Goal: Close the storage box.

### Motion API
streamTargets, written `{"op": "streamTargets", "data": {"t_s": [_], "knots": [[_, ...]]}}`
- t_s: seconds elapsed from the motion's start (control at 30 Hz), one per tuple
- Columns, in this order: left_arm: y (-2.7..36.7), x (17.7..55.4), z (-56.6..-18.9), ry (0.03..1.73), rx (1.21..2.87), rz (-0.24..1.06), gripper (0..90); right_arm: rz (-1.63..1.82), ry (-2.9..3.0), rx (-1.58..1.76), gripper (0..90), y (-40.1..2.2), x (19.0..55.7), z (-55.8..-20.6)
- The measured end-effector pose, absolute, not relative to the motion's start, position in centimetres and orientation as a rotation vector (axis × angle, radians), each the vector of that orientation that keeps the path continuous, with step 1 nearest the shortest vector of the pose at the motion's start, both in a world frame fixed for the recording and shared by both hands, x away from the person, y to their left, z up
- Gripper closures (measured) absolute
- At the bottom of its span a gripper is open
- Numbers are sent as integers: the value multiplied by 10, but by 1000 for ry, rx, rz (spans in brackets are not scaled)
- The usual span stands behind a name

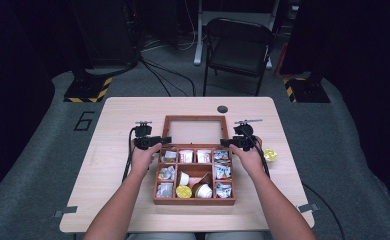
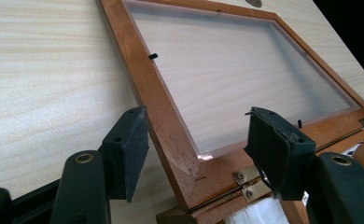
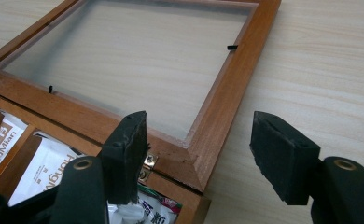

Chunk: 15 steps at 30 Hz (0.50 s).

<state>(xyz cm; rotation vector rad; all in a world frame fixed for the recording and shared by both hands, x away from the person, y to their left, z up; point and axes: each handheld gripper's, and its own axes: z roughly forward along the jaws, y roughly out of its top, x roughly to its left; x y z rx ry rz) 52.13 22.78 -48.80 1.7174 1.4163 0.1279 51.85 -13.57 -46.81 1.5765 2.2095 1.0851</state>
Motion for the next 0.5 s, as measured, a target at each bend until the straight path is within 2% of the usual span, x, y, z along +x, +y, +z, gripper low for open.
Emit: {"op": "streamTargets", "data": {"t_s": [0.5], "knots": [[224,527,-498,1441,1724,109,381,1105,2209,1631,366,-128,529,-480]]}}
